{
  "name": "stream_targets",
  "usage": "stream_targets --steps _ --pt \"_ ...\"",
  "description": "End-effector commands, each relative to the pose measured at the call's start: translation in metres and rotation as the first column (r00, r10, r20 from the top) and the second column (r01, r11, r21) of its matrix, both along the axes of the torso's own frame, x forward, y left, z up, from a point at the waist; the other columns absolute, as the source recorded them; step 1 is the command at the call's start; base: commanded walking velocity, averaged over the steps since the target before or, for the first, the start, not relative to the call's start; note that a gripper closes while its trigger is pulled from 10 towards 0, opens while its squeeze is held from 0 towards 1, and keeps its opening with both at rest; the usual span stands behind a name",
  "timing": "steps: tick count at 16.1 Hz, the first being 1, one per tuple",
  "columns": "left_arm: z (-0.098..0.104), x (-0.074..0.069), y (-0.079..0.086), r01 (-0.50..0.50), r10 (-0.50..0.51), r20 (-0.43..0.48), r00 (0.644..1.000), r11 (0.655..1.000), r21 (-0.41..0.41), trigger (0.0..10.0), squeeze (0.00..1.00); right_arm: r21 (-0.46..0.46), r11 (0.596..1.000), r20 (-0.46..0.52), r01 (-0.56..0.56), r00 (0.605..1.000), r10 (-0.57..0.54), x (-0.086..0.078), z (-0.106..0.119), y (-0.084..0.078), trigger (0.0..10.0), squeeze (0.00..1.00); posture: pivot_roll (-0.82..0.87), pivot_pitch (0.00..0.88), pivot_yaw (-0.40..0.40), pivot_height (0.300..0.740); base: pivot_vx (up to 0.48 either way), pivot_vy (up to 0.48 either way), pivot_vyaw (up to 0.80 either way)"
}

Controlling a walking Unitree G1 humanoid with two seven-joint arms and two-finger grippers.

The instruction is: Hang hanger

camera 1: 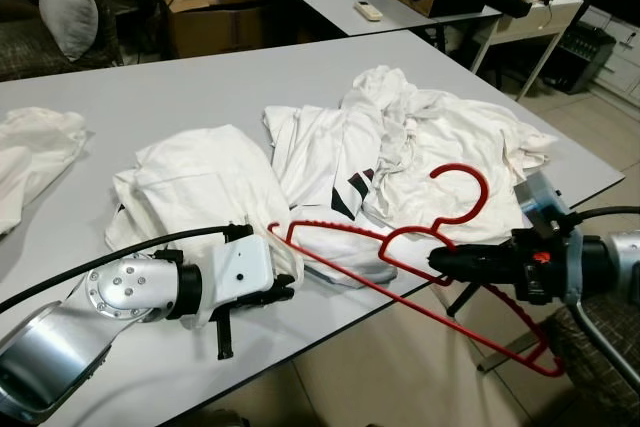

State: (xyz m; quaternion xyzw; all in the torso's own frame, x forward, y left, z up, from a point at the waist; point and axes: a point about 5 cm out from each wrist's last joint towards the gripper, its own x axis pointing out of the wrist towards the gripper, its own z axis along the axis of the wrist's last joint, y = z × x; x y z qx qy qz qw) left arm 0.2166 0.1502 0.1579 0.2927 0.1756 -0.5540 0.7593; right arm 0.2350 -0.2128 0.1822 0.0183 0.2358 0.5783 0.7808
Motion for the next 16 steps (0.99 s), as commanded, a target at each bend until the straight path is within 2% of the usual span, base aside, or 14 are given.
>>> stream_targets --steps 1,2,5,7,9,10,11,12,13,15,16 --pt "0.0 -0.001 -0.004 0.016 -0.016 0.002 1.0 1.0 0.002 0.0 0.0 -0.013 1.0 -0.003 0.004 1.0 -0.004 0.005 0.0 -0.004 10.0 0.0 -0.08 0.018 -0.102 0.74 0.0 0.0 0.0" --pt "-0.001 -0.001 -0.005 0.02 -0.02 -0.006 1.0 1.0 -0.004 0.0 0.0 -0.016 1.0 -0.011 0.023 1.0 -0.024 0.015 -0.003 -0.003 10.0 0.0 -0.08 0.015 -0.106 0.74 0.0 0.0 0.0" --pt "-0.001 0.0 -0.005 0.016 -0.016 -0.001 1.0 1.0 0.0 0.0 0.0 -0.015 0.999 -0.008 0.049 0.999 -0.049 0.026 -0.007 0.0 10.0 0.0 -0.07 0.009 -0.107 0.74 0.0 0.0 0.0" --pt "0.001 0.005 -0.002 0.001 -0.001 0.024 1.0 1.0 0.014 0.0 0.0 -0.005 0.997 0.003 0.071 0.997 -0.071 0.034 -0.01 0.004 10.0 0.0 -0.07 0.006 -0.101 0.74 0.0 0.0 0.0" --pt "0.009 0.02 0.006 -0.047 0.045 0.104 0.994 0.999 0.022 0.0 0.0 0.043 0.992 0.049 0.118 0.992 -0.12 0.045 -0.012 0.013 10.0 0.0 -0.06 0.0 -0.089 0.74 0.0 0.0 0.0" --pt "0.017 0.037 0.012 -0.148 0.144 0.203 0.969 0.989 0.003 0.0 0.0 0.098 0.975 0.104 0.201 0.972 -0.211 0.053 -0.007 0.012 10.0 0.0 -0.06 0.0 -0.088 0.74 0.0 0.0 0.0" --pt "0.021 0.043 0.014 -0.186 0.183 0.239 0.954 0.982 -0.008 0.0 0.0 0.123 0.965 0.123 0.231 0.961 -0.246 0.056 -0.004 0.011 10.0 0.0 -0.06 0.0 -0.088 0.74 0.0 0.0 0.0" --pt "0.041 0.067 0.018 -0.305 0.339 0.322 0.884 0.94 -0.155 0.0 0.0 0.209 0.91 0.166 0.357 0.904 -0.393 0.066 0.005 0.007 10.0 0.0 -0.05 0.0 -0.086 0.74 0.0 0.0 0.0" --pt "0.064 0.093 0.022 -0.352 0.438 0.379 0.815 0.894 -0.276 0.0 0.0 0.293 0.841 0.177 0.454 0.839 -0.515 0.068 0.013 0.005 10.0 0.0 -0.04 0.0 -0.077 0.74 0.0 0.0 0.0" --pt "0.079 0.109 0.028 -0.334 0.42 0.431 0.799 0.905 -0.262 0.0 0.0 0.307 0.844 0.194 0.44 0.839 -0.508 0.061 0.014 0.011 10.0 0.0 -0.05 0.0 -0.051 0.74 0.0 0.0 0.0" --pt "0.106 0.131 0.042 -0.341 0.413 0.522 0.746 0.911 -0.233 0.0 0.0 0.31 0.85 0.219 0.426 0.838 -0.5 0.053 0.013 0.015 10.0 0.0 -0.06 0.0 -0.03 0.74 0.0 0.0 0.0"
